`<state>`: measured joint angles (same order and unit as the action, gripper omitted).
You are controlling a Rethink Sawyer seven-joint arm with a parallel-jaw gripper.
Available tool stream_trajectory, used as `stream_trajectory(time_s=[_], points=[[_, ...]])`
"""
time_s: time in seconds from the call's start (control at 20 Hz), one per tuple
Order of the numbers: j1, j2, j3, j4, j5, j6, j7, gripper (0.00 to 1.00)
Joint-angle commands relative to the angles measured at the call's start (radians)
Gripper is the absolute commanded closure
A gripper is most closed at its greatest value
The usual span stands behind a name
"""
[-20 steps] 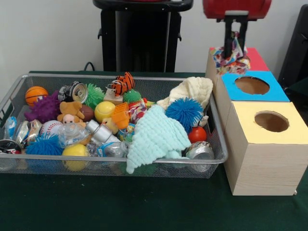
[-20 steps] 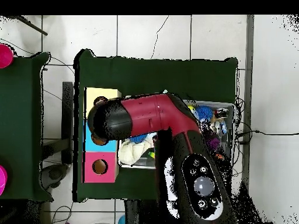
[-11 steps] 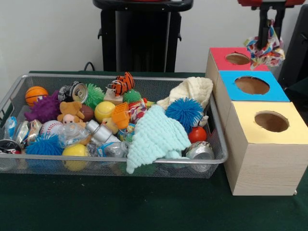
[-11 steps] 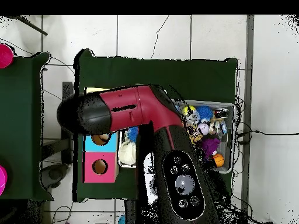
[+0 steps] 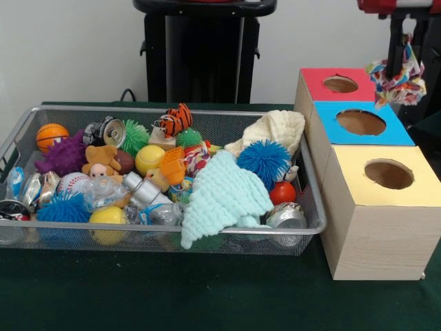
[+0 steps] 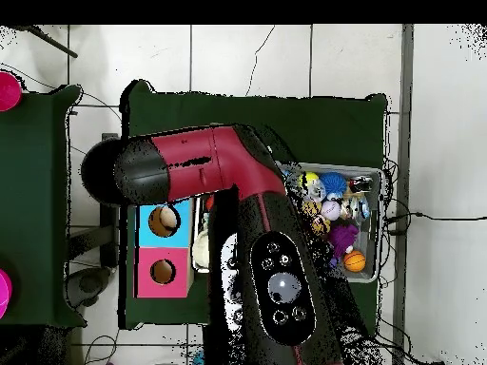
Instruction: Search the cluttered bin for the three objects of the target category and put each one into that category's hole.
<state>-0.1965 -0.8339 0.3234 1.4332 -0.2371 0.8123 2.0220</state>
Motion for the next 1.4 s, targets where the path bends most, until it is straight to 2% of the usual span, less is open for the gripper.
stream_trajectory(time_s=[0.05, 0.2, 0.35, 0.55, 0.85, 1.1, 1.4], points=[[-0.005, 0.131, -0.07, -0.043, -0.012, -0.014, 0.156, 1.0], [0.02, 0.14, -0.093, -0.055, -0.019, -0.016, 0.177, 1.0], [0.036, 0.161, -0.114, -0.052, -0.024, -0.068, 0.194, 1.0], [0.039, 0.18, -0.122, -0.049, 0.002, -0.1, 0.188, 1.0], [0.079, 0.174, -0.149, -0.059, 0.033, -0.084, 0.215, 1.0], [0.118, 0.183, -0.173, -0.097, 0.058, -0.051, 0.237, 1.0], [0.151, 0.234, -0.2, -0.16, 0.086, -0.051, 0.24, 1.0]])
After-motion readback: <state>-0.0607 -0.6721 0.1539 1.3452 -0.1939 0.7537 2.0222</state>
